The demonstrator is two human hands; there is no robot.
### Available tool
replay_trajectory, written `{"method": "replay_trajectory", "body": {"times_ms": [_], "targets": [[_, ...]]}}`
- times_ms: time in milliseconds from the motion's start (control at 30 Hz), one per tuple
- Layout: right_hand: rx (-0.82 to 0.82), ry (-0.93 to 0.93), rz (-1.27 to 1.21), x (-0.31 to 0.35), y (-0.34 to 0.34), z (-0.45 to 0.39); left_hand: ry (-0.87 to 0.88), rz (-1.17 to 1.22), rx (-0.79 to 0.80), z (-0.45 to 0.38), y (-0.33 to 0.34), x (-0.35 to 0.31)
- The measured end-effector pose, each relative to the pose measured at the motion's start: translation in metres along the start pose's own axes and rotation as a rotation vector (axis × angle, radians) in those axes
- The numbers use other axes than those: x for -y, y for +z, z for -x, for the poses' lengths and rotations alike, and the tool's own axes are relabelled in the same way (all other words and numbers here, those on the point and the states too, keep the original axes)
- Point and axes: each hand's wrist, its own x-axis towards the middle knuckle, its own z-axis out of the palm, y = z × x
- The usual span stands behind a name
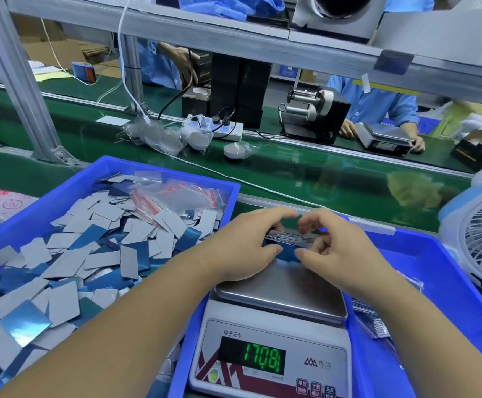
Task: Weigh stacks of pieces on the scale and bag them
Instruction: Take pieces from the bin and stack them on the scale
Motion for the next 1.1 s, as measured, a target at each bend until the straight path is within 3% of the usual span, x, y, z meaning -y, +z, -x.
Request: {"method": "replay_trajectory", "body": {"times_ms": [133,267,533,700,867,1100], "targets": [[-0.026,0.042,-0.026,0.002,0.004,0.0,-0.035,0.051,0.038,0.001,0.002,-0.007],[-0.065,-0.029,-0.008,0.009,0.016,0.0,-0.081,0.126,0.051,0.001,0.005,-0.012],[-0.109,-0.045,0.037,0.012,0.013,-0.001,-0.082,0.263,-0.034,0.001,0.01,-0.023],[0.007,-0.01,0.023,0.014,0.022,-0.002,-0.084,0.375,0.038,-0.001,0.017,-0.03],[-0.031,-0.027,-0.014,0.021,0.019,-0.001,-0.04,0.5,-0.024,0.001,0.015,-0.037],[0.021,-0.094,0.075,0.021,0.023,-0.003,-0.049,0.322,-0.011,-0.001,0.016,-0.034]]}}
